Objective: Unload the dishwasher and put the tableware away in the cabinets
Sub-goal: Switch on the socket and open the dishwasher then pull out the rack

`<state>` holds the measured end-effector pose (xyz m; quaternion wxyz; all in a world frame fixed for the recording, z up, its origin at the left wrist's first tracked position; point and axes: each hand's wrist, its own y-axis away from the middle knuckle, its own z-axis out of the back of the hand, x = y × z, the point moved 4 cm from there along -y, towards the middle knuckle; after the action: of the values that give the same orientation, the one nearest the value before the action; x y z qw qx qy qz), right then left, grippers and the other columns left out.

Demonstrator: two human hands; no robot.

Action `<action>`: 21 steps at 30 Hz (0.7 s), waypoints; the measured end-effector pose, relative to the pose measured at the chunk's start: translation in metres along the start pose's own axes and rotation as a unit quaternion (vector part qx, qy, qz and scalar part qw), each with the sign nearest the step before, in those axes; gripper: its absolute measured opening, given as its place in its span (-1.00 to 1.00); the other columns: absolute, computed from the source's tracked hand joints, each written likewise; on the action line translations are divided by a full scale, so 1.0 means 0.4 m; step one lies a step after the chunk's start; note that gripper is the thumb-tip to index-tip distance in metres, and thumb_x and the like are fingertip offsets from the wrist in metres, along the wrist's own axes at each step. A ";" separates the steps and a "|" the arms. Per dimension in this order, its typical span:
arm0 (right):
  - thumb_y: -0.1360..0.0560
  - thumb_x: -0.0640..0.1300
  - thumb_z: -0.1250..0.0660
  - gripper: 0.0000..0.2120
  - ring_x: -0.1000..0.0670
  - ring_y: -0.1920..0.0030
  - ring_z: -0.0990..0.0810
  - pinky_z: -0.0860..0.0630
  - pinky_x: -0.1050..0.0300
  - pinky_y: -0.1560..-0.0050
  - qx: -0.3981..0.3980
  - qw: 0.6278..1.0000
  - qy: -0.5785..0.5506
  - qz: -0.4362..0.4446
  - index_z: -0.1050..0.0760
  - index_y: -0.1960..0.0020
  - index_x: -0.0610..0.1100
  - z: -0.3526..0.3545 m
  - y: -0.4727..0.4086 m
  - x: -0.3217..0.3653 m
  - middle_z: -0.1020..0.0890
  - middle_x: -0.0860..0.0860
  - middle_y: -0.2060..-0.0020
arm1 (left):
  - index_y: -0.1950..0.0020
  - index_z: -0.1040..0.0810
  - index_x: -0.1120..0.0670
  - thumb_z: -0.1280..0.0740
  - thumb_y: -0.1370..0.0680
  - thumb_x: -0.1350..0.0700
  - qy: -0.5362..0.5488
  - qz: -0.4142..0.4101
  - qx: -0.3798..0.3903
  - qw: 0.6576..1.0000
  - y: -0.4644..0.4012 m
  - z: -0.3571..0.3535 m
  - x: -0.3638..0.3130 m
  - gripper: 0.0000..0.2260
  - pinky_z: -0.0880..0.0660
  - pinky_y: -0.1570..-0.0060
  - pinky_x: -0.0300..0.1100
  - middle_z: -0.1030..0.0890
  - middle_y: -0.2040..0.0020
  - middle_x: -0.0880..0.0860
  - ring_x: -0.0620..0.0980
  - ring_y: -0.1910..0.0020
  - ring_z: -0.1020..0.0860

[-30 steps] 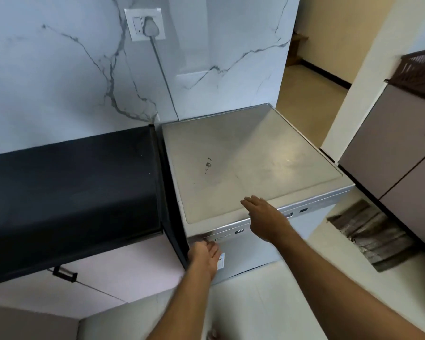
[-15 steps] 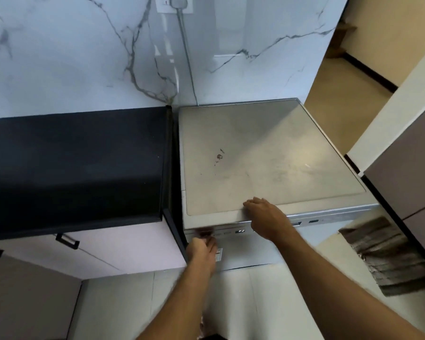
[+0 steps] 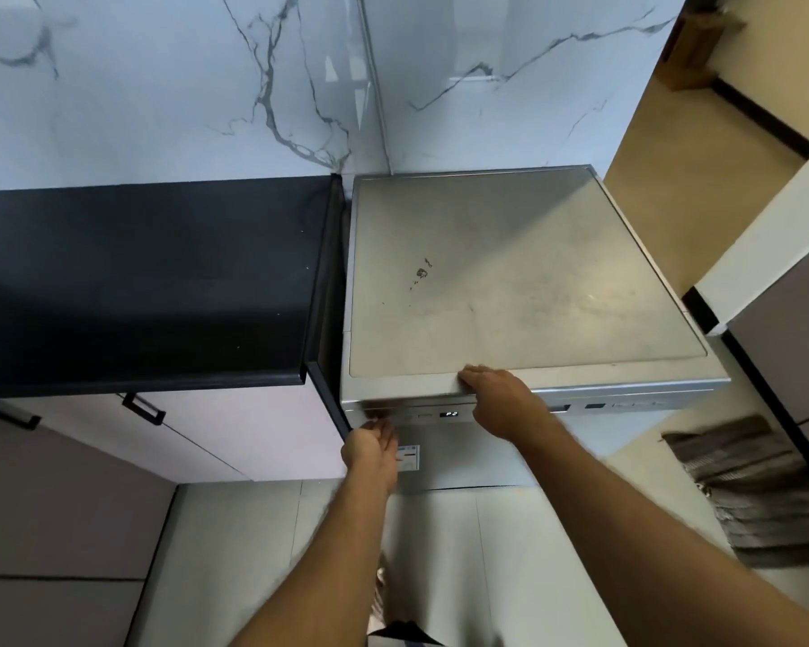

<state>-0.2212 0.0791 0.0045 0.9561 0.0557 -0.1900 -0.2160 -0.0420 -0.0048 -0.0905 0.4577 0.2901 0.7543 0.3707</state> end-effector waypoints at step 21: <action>-0.42 -0.35 -0.23 -0.61 -0.18 -0.01 -0.56 -0.52 0.04 0.01 0.012 0.999 0.030 -0.022 -0.58 -0.18 -0.11 0.018 -0.027 -0.013 -0.65 -0.12 0.01 | -0.32 -0.46 0.31 -0.01 -0.53 0.48 0.083 -0.028 -0.024 0.996 0.004 -0.010 0.036 -0.57 -0.41 -0.36 0.02 -0.57 -0.23 0.26 0.17 -0.25 -0.56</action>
<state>-0.2325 0.0714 0.0075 0.9555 0.0777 -0.1630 -0.2334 -0.0513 0.0061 -0.0951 0.4107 0.2255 0.7884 0.3987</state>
